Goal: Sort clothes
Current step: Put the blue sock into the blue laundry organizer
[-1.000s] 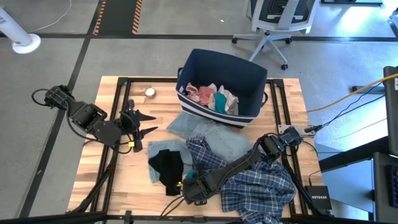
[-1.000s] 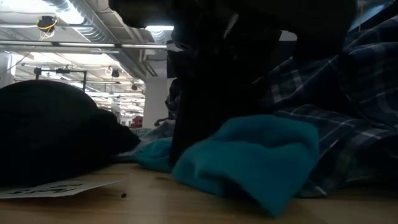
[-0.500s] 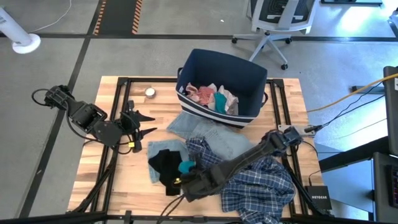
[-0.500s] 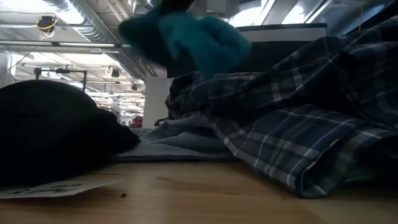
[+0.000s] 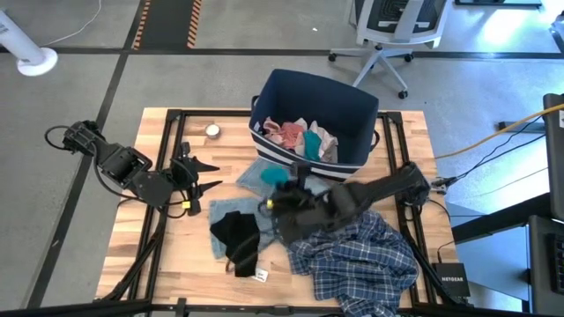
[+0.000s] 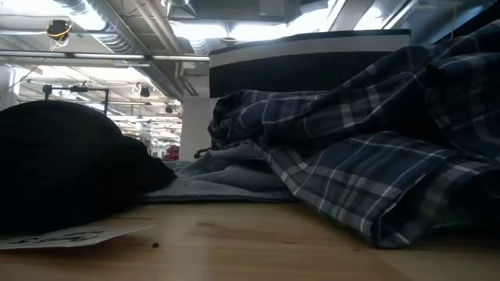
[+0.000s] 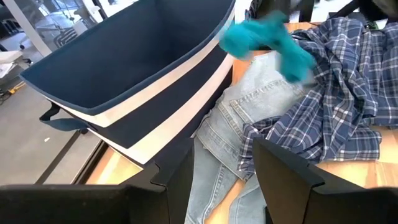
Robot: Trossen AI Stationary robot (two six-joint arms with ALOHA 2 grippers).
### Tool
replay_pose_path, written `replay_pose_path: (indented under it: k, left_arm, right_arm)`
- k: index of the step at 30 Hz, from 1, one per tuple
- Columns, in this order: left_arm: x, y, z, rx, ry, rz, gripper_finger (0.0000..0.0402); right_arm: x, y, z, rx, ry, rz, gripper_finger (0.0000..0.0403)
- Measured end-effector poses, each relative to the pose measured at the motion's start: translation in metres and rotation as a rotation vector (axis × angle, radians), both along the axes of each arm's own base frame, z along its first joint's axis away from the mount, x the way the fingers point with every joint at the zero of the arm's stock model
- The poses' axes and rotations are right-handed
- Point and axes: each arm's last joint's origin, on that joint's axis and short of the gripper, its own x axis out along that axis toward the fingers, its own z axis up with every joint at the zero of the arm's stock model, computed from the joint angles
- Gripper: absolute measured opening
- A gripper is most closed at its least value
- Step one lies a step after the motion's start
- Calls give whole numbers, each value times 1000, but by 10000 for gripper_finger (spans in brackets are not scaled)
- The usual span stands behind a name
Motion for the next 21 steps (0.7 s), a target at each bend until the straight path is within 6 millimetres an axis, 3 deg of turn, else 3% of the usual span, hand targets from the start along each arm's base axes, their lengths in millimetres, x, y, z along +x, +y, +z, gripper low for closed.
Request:
replay_pose_path:
  k: [9, 21]
  left_arm:
    - [0, 0, 0, -3, 1, 0, 158]
    - [-1, 1, -2, 9, 20, -1, 158]
  right_arm:
    - [-12, -65, 35, -39, -48, -129, 27]
    - [-19, -140, 33, -58, 64, -344, 30]
